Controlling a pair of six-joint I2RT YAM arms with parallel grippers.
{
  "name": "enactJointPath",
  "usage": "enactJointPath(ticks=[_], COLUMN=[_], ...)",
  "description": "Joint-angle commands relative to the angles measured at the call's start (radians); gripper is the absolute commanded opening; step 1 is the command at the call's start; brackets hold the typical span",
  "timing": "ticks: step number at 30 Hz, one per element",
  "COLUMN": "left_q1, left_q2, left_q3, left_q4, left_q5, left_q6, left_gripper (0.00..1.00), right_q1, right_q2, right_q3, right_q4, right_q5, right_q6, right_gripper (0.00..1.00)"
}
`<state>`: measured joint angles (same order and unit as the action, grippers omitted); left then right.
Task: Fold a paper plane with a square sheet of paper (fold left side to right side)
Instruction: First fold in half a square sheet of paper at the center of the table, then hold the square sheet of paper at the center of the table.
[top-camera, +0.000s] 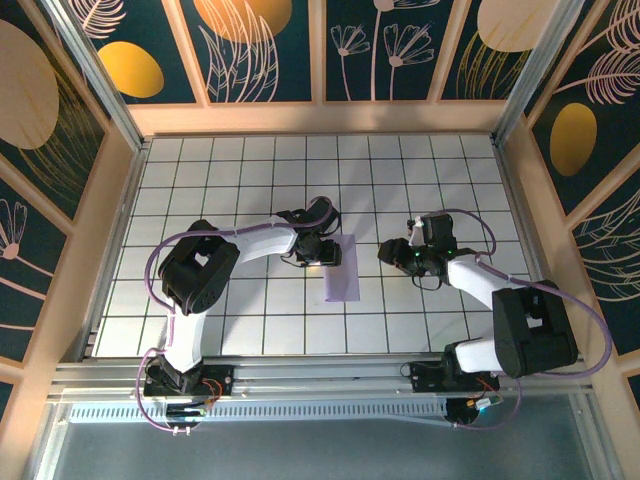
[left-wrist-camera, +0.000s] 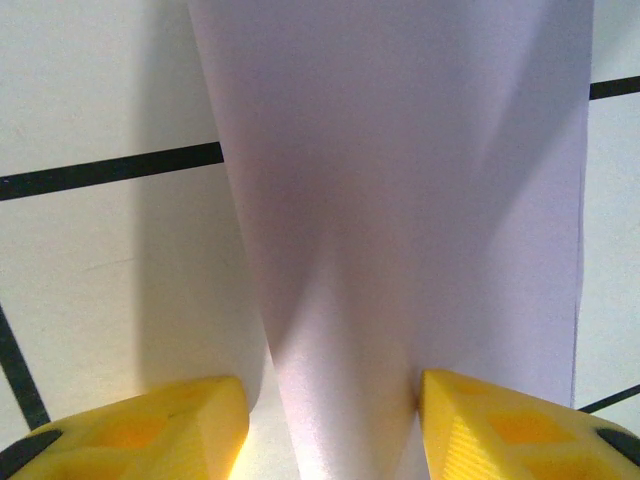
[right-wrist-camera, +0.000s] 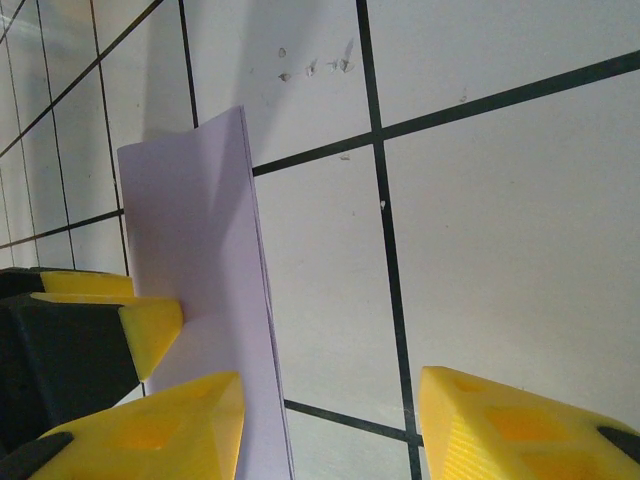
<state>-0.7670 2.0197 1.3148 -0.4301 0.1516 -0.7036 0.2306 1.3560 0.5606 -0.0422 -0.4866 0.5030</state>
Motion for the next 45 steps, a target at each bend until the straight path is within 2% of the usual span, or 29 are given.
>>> enactJointPath(ticks=[1,13,45], left_q1=[-0.025,-0.025,-0.025], left_q2=[0.145,0.147,0.157], left_q3=[-0.057,-0.054,-0.035], left_q4=[0.062,0.050,0.033], left_q5=[0.040,0.036,0.029], left_q6=[-0.009,-0.003,0.008], left_gripper=[0.52,0.52,0.52], right_q1=[-0.005,0.006,0.111], right_q2=[0.009,0.026,0.137], right_q3=[-0.003,0.001,0.066], right_q4=[0.008,0.024,0.063], right_q5=[-0.015,-0.050,-0.112], right_q6=[-0.007,-0.003,0.036], right_gripper=[0.50,0.50,0.46])
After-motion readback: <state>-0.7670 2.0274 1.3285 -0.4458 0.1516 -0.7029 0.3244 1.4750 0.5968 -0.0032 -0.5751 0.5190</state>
